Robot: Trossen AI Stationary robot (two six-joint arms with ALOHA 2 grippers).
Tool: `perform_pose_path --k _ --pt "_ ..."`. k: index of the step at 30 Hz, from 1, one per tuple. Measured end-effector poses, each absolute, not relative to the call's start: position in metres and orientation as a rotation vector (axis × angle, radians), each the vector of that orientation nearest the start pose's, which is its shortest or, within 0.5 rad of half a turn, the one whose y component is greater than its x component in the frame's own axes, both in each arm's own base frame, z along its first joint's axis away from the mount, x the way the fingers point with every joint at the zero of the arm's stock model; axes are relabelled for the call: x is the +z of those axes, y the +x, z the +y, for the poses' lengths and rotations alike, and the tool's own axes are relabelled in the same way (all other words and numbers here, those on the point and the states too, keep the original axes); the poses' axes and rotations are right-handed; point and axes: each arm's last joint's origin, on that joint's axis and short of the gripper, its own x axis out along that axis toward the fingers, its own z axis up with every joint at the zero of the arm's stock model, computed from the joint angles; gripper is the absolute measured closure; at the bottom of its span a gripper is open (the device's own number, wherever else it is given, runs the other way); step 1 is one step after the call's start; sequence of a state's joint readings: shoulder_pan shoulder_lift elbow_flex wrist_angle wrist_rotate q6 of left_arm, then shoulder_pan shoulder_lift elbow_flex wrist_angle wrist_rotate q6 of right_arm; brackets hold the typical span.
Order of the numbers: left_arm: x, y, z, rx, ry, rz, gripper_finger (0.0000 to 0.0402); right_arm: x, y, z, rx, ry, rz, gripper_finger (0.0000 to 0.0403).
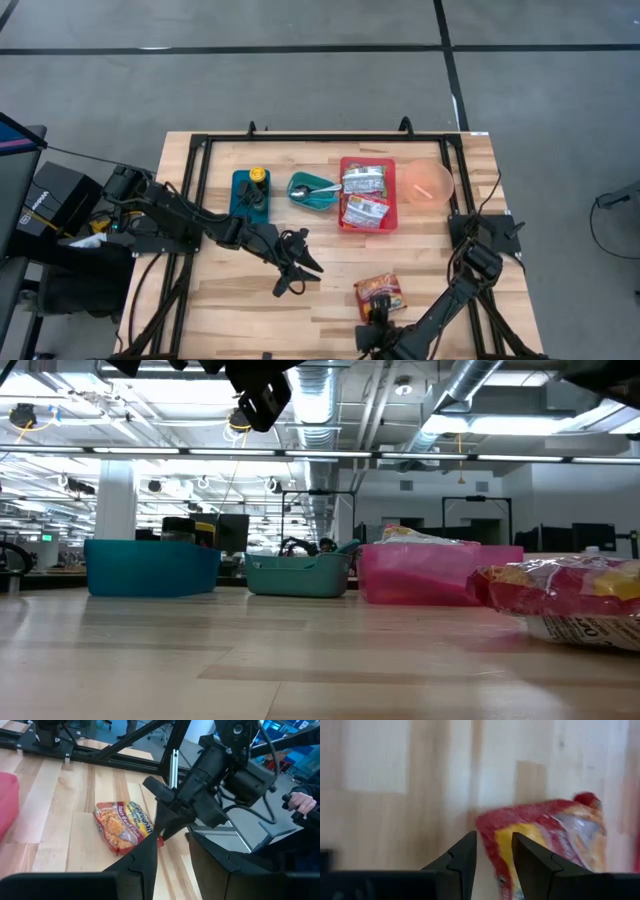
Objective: Pick & Place Food Item
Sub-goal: Put the red noodle pack into the red bin
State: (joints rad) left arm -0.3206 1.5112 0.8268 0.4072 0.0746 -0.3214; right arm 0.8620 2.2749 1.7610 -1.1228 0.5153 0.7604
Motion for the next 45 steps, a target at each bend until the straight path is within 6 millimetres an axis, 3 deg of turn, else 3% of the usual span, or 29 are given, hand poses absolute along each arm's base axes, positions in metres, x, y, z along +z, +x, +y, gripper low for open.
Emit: perform_pose_path --k 28,45 --pt "0.232 0.308 -0.105 -0.345 -0.282 0.336 0.0293 0.140 0.295 0.299 -0.305 -0.440 1.225 0.0287" --pt "0.232 0.308 -0.104 -0.345 -0.282 0.336 0.0293 0.140 0.299 0.297 -0.312 -0.430 1.216 0.0375"
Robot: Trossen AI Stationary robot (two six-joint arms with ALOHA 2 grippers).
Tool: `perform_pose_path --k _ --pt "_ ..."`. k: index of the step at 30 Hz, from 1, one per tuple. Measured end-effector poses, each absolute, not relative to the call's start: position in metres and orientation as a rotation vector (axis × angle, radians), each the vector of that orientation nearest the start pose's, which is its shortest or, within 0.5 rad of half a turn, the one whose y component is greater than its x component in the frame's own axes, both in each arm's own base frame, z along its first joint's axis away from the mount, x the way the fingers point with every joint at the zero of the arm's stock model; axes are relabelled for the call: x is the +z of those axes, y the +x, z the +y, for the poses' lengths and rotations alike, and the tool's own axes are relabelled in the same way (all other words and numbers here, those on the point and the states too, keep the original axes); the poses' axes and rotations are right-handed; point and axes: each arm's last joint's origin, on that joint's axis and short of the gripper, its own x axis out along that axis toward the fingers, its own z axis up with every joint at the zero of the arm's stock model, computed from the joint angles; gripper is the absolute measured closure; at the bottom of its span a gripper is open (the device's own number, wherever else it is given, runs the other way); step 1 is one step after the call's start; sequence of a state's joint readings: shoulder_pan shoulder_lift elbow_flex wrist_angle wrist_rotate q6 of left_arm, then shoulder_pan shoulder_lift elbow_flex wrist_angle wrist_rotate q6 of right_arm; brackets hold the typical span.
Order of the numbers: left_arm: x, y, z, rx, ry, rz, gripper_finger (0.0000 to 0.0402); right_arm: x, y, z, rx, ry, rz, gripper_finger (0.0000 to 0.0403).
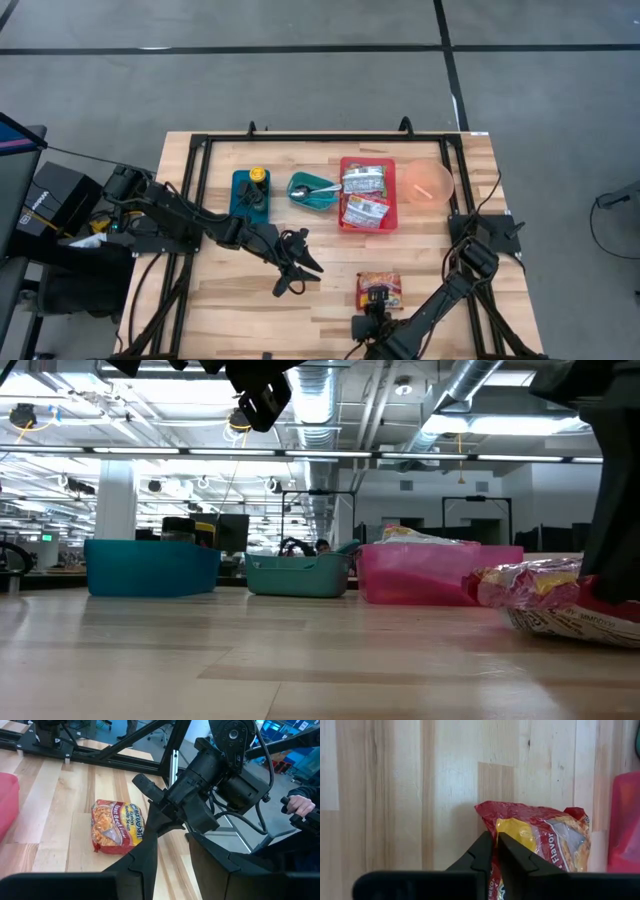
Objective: Pick & Place Food Item
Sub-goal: Put the red noodle pack into the red bin
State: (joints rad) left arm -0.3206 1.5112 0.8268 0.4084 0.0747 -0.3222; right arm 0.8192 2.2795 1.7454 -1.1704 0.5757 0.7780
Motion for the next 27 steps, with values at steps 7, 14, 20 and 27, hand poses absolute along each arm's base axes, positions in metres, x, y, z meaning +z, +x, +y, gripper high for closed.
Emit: perform_pose_path --k 7,14,20,27 --pt "0.232 0.308 -0.104 -0.345 -0.282 0.336 0.0293 0.140 0.299 0.297 -0.312 -0.428 1.217 0.0397" --pt "0.232 0.308 -0.104 -0.345 -0.282 0.337 0.0293 0.143 0.299 0.295 -0.341 -0.394 1.208 0.0402" --pt "0.232 0.308 -0.105 -0.345 -0.282 0.337 0.0293 0.153 0.295 0.289 -0.419 -0.428 1.228 0.0402" --pt "0.232 0.308 -0.104 -0.344 -0.282 0.337 0.0293 0.178 0.290 0.287 -0.530 -0.465 1.207 0.0403"
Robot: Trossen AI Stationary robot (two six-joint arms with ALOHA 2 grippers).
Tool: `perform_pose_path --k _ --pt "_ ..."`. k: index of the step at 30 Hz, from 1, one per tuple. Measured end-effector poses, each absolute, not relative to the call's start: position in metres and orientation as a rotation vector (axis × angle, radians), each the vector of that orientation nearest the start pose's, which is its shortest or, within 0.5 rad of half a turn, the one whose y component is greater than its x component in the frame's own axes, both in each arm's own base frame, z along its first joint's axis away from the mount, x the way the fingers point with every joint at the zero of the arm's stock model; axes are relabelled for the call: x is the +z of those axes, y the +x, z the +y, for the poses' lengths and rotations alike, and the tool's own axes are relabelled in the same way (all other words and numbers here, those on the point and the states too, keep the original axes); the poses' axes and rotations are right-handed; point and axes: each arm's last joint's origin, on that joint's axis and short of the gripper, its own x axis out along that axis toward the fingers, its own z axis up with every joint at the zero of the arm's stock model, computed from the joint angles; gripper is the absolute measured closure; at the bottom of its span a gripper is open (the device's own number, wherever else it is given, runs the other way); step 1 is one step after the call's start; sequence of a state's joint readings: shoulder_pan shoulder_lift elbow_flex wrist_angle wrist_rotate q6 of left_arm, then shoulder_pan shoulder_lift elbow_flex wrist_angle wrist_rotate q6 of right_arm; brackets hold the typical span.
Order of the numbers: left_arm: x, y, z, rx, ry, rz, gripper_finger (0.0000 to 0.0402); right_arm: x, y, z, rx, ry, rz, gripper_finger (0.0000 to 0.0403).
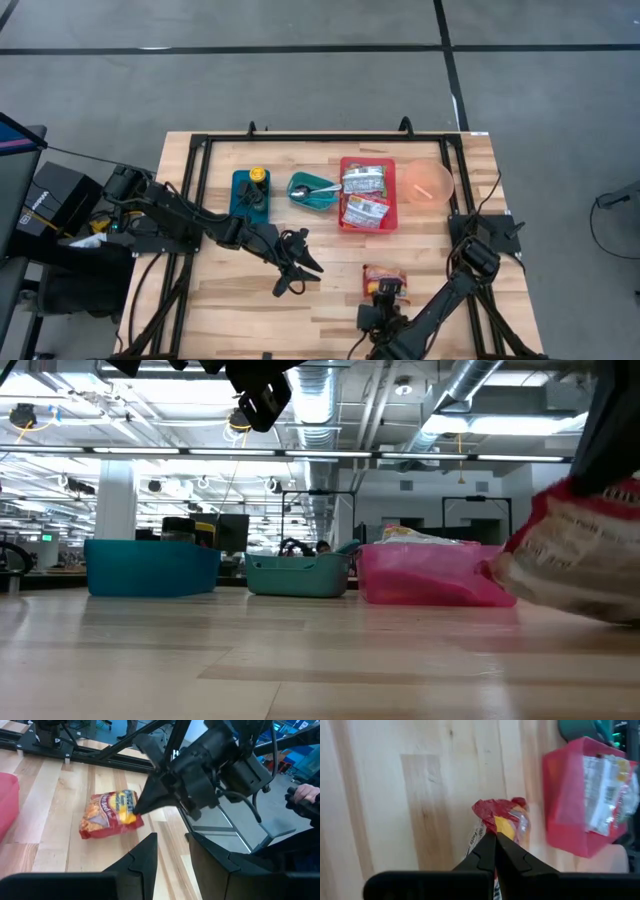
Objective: Pick & Place Food Item
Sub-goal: Put the red noodle pack into the red bin
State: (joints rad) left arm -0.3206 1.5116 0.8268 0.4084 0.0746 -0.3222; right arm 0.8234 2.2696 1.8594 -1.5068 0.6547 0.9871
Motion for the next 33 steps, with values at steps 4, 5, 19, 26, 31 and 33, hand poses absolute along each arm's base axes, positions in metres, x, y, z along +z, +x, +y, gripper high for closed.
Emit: perform_pose_path --k 4,5,19,26,31,33 --pt "0.232 0.308 -0.105 -0.345 -0.282 0.336 0.0293 0.187 0.289 0.286 -0.558 -0.482 1.196 0.0403" --pt "0.232 0.308 -0.104 -0.344 -0.282 0.336 0.0293 0.189 0.290 0.285 -0.555 -0.489 1.184 0.0403" --pt "0.232 0.308 -0.105 -0.345 -0.282 0.336 0.0293 0.259 0.279 0.265 -0.528 -0.394 1.015 0.0403" --pt "0.232 0.308 -0.104 -0.344 -0.282 0.336 0.0293 0.298 0.275 0.242 -0.517 -0.350 0.953 0.0403" --pt "0.232 0.308 -0.104 -0.345 -0.282 0.337 0.0293 0.325 0.273 0.219 -0.528 -0.337 0.900 0.0403" --pt "0.232 0.308 -0.104 -0.345 -0.282 0.337 0.0293 0.336 0.273 0.208 -0.538 -0.325 0.884 0.0403"
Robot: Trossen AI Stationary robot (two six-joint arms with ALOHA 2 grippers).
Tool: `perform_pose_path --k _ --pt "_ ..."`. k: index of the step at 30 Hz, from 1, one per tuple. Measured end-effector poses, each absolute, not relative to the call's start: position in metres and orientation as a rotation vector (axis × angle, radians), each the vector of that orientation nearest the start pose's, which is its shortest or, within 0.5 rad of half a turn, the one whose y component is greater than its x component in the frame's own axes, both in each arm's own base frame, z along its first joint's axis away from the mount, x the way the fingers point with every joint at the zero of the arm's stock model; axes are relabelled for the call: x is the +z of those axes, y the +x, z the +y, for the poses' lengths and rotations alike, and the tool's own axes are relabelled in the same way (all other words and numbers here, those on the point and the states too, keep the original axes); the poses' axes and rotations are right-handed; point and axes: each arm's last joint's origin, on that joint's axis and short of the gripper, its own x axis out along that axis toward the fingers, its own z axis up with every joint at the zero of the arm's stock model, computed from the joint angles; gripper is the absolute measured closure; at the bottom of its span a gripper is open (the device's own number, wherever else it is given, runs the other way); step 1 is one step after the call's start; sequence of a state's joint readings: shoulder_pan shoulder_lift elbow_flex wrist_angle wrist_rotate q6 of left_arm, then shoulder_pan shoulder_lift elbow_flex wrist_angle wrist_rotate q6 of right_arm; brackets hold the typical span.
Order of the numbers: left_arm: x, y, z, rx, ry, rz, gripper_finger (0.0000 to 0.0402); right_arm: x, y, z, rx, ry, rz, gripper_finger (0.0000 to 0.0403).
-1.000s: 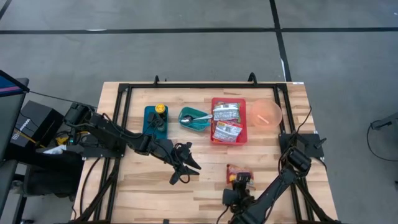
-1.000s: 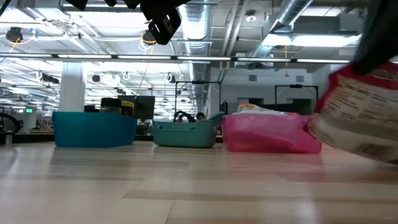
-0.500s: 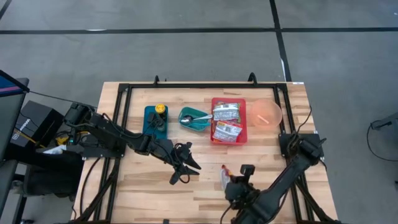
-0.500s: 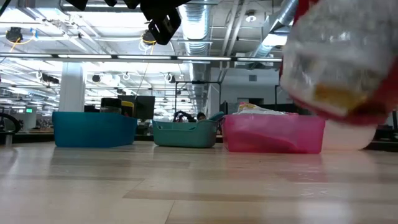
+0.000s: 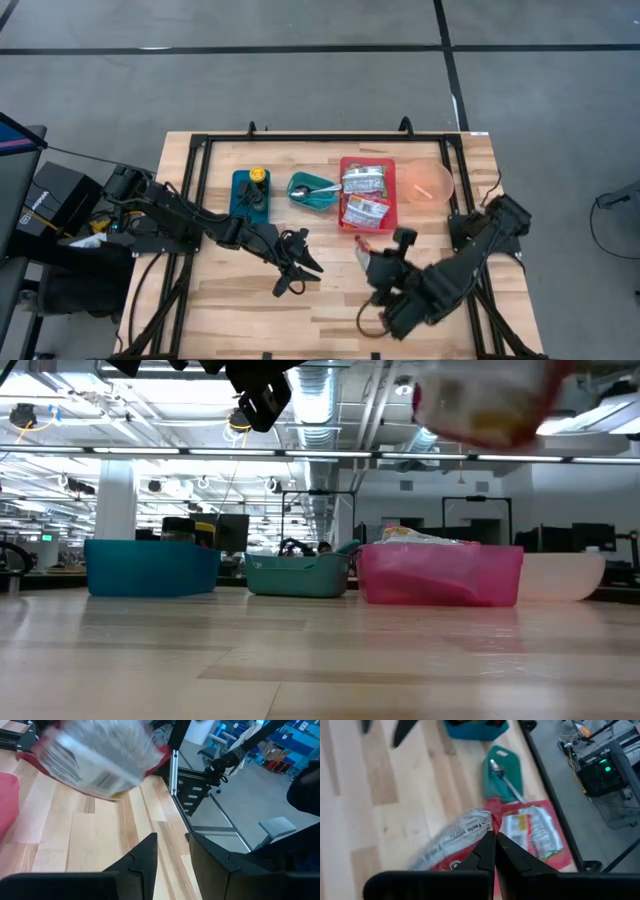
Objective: Pick & Place Food Item
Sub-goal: Put the red noodle pack into the red bin
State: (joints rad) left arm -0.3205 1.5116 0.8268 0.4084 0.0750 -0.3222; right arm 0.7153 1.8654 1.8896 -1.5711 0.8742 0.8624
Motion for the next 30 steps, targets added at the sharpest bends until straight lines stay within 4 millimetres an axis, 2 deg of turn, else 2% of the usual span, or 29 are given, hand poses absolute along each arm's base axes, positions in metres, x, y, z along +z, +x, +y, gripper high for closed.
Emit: perform_pose_path --k 10,19,24,30 --pt "0.232 0.308 -0.105 -0.345 -0.282 0.336 0.0293 0.377 0.273 0.144 -0.619 -0.268 0.854 0.0403" --pt "0.232 0.308 -0.104 -0.344 -0.282 0.336 0.0293 0.399 0.273 0.086 -0.726 -0.223 0.868 0.0403" --pt "0.232 0.308 -0.104 -0.344 -0.282 0.337 0.0293 0.396 0.271 0.053 -0.807 -0.189 0.914 0.0403" --pt "0.232 0.308 -0.104 -0.345 -0.282 0.337 0.0293 0.377 0.260 0.019 -0.917 -0.169 0.988 0.0403"
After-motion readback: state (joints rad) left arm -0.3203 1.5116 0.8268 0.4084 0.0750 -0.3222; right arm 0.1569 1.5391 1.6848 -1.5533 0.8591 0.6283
